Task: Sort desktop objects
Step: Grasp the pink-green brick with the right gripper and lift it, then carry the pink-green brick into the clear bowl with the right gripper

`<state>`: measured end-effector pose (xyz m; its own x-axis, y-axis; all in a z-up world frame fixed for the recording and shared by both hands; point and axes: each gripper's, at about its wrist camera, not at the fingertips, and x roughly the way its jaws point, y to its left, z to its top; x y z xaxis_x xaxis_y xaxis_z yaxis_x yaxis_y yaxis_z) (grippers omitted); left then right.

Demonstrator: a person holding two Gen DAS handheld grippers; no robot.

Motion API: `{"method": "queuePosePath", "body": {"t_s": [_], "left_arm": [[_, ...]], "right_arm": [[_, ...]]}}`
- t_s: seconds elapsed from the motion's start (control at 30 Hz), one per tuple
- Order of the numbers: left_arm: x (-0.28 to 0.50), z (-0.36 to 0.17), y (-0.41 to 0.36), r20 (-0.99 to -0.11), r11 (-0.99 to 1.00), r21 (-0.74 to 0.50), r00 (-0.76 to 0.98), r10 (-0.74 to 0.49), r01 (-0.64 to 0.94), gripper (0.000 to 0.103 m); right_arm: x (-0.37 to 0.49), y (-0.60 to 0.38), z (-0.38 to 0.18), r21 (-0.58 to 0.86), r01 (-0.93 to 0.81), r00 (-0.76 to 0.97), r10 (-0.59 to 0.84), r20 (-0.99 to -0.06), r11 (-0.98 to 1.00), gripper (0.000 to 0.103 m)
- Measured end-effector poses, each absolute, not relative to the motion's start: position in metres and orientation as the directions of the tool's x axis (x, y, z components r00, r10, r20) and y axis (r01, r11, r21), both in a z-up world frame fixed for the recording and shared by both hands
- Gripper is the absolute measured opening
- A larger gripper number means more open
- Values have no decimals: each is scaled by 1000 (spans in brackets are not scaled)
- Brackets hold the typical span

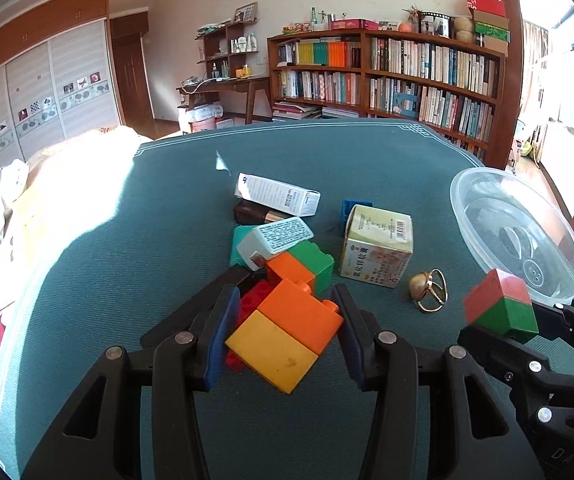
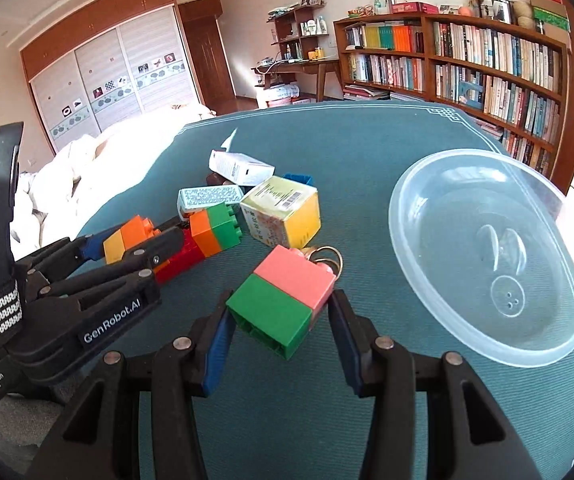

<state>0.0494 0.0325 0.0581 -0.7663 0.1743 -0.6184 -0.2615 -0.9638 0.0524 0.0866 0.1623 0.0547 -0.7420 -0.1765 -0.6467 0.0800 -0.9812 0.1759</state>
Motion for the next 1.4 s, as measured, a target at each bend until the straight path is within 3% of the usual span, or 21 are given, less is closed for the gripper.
{"method": "queuePosePath", "body": {"t_s": [0.63, 0.87, 1.17, 1.4], "left_arm": [[56, 70, 130, -658, -905, 37, -692, 297, -424, 51], [43, 82, 173, -668, -871, 3, -649, 364, -491, 51], [21, 87, 212, -695, -843, -41, -590, 410, -537, 51], [18, 90, 249, -709, -766, -75, -506, 491, -639, 51]], "right_arm": [[91, 291, 74, 156, -184, -806, 59, -589, -970, 51], [73, 319, 58, 144, -175, -743, 35, -668, -974, 52], [65, 318, 28, -18, -119, -609, 88, -788, -993, 52], [101, 312, 25, 20, -126, -556, 54, -830, -992, 52]]}}
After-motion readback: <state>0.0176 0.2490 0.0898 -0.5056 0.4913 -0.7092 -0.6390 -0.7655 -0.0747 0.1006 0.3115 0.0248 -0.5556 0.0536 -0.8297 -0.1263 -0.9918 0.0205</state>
